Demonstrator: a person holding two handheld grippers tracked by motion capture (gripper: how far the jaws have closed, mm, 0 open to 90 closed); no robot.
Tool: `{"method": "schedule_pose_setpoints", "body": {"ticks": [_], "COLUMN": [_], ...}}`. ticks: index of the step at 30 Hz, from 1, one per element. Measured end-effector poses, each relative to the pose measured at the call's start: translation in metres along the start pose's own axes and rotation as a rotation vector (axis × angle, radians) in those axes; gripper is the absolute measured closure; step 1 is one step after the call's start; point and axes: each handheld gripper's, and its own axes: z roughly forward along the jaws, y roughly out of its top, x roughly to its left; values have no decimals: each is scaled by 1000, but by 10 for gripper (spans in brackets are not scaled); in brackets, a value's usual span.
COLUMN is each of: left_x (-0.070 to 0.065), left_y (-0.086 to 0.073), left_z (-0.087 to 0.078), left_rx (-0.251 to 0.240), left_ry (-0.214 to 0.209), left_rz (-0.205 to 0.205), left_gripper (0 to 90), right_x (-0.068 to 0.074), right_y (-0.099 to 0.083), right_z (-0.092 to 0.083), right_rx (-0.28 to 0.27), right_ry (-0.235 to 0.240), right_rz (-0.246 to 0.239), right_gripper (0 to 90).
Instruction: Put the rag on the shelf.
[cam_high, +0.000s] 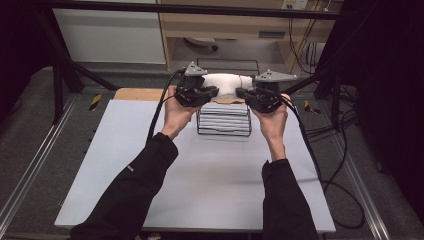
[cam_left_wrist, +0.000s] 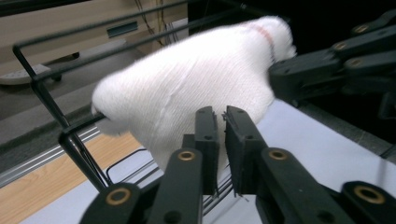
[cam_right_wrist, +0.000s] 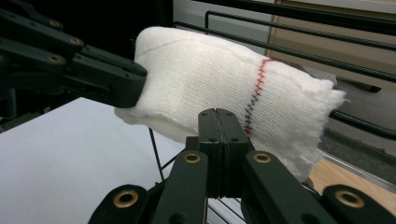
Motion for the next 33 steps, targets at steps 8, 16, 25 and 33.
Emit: {"method": "schedule_pose_setpoints", "body": {"ticks": [8, 16, 25, 33], "left_x": [7, 6, 8, 17], "left_y": [-7, -8, -18, -45], "left_z": [11, 1, -22, -40], "left_rx": [-6, -26, -13, 25], "left_ry": [25, -5, -25, -28], "left_rz": [-20, -7, -1, 2], "left_gripper": [889, 834, 642, 428], "right_x": [-14, -12, -4, 1], "right_y": [-10, -10, -9, -18], "right_z": [0, -7, -30, -41], "right_rx": [-8, -41, -61, -33], "right_ry": [-36, -20, 18, 32], "right_rz": [41, 35, 34, 49], "right_gripper": [900, 874, 655, 382]}}
